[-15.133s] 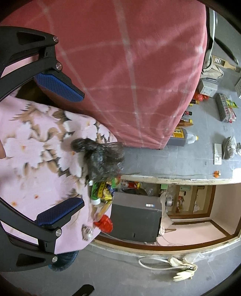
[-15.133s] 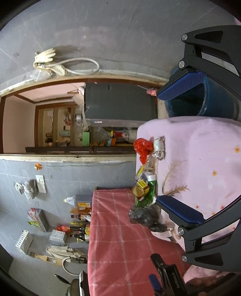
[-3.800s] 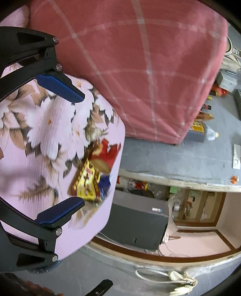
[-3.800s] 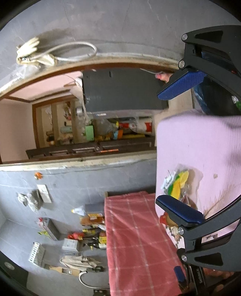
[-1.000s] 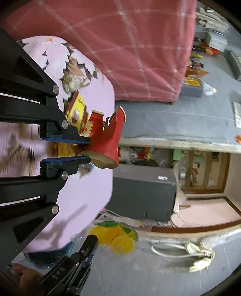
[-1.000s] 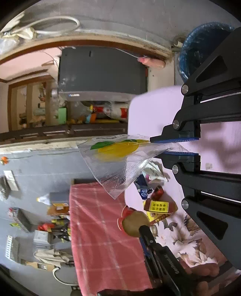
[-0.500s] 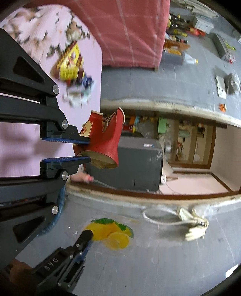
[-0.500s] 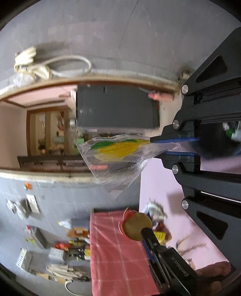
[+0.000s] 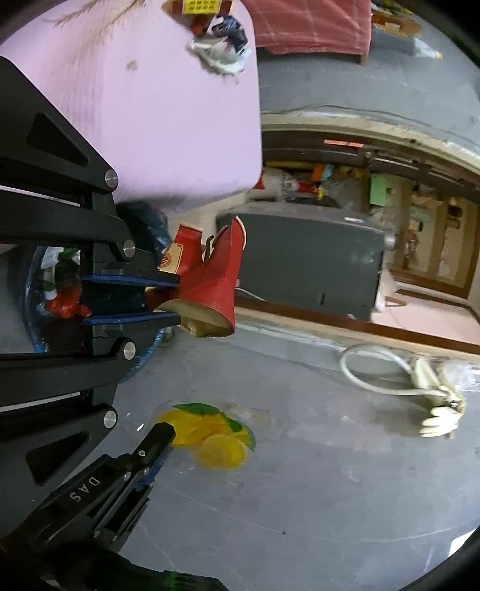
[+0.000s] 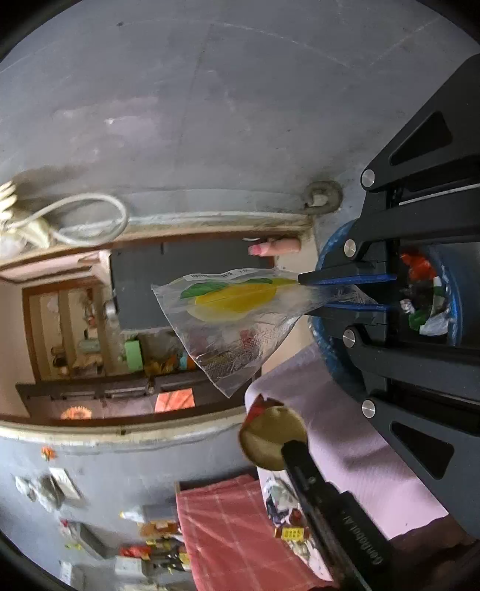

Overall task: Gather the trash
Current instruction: 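Carry the red cup and lemon-slice bag over the blue bin, then open the left tool to drop the red cup while the right drops the lemon bag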

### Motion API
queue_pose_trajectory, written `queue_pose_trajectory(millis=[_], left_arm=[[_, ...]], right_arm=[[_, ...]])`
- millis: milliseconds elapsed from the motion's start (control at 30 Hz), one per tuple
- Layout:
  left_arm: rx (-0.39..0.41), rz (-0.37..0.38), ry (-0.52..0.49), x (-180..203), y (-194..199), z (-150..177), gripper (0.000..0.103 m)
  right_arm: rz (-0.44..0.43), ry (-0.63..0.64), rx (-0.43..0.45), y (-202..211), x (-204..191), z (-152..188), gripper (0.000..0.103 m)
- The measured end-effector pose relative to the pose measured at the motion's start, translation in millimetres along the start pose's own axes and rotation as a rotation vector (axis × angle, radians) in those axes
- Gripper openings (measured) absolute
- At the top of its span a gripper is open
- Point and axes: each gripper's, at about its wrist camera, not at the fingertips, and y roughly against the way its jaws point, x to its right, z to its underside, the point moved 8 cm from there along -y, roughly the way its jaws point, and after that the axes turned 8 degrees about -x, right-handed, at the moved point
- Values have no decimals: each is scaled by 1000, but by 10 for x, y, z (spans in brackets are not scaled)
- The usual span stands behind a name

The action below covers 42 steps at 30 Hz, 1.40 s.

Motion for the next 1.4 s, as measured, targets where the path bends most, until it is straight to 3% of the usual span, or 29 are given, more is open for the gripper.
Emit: queue_pose_trajectory(millis=[200,567,900,1033,1100,1267,1400], left_arm=[[-100,33,39,-21,-316,101,10],[-201,-21,24,-105,-640,304,10],[-208,10,70,-193,-519,381,11],[-199,4,74,-245,-447,332,11],[-191,-3,83,-296,-401,302,11],[-154,-18,96,-403,-224,198,21],[-116,-33,94,-485,-50,113,23]], right_arm=[[-22,-39,-73,-195,90,155,7],[-42,-76,-193,-467,145,428,7],[-52,-65,-216,-486,95,419,11],[-52,-62,-229,-496,85,419,25],[-52,-60,-228,-486,77,406,25],[-56,-48,-220,-463,25,363,26],[-62,-45,-203,-430,-32,286,28]])
